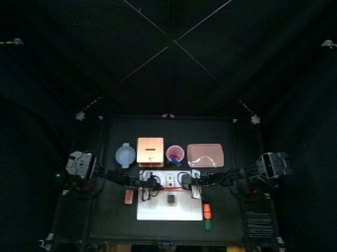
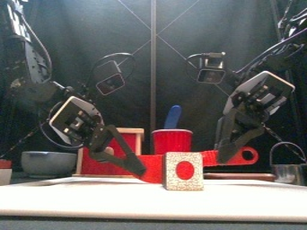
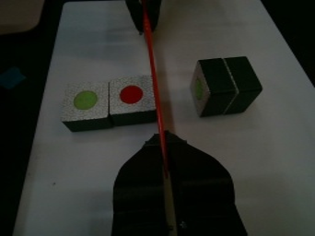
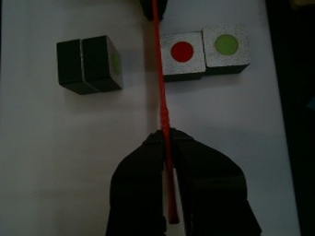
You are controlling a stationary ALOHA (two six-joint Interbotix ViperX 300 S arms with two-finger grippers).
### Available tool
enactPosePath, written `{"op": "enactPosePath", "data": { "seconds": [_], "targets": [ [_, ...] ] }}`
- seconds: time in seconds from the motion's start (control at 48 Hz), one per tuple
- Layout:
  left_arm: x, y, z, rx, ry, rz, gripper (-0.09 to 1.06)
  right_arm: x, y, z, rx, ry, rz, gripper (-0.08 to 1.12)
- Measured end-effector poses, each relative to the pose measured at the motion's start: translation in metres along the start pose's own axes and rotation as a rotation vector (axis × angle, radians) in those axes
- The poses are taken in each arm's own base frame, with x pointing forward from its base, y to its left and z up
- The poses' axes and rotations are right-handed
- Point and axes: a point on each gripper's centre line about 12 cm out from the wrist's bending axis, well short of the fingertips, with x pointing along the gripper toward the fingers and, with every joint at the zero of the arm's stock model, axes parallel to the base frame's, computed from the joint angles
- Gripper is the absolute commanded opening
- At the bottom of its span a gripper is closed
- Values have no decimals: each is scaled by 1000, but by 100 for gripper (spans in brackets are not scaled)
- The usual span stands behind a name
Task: Cut the sushi into 4 pieces with the knife
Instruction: Cut the sushi into 4 pieces
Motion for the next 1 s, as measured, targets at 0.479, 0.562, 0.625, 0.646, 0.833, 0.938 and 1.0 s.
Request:
{"op": "enactPosePath", "data": {
  "seconds": [0.479, 0.562, 0.625, 0.646, 0.833, 0.938, 1.0],
  "targets": [
    [-22, -33, 35, 55, -77, -95, 23, -34, 26, 18, -40, -100, 70, 11],
    [-22, -37, 35, 56, -78, -105, 23, -34, 28, 16, -31, -98, 74, 11],
    [-22, -39, 35, 61, -78, -111, 23, -34, 29, 16, -23, -97, 77, 11],
    [-22, -41, 35, 62, -77, -115, 23, -34, 29, 16, -24, -95, 77, 11],
    [-15, -47, 26, 67, -49, -127, 23, -26, 32, 11, -30, -73, 80, 11],
    [-12, -48, 21, 67, -38, -129, 23, -22, 32, 6, -27, -55, 79, 11],
    [-10, -50, 20, 66, -36, -131, 23, -19, 33, 4, -23, -44, 79, 11]
  ]
}}
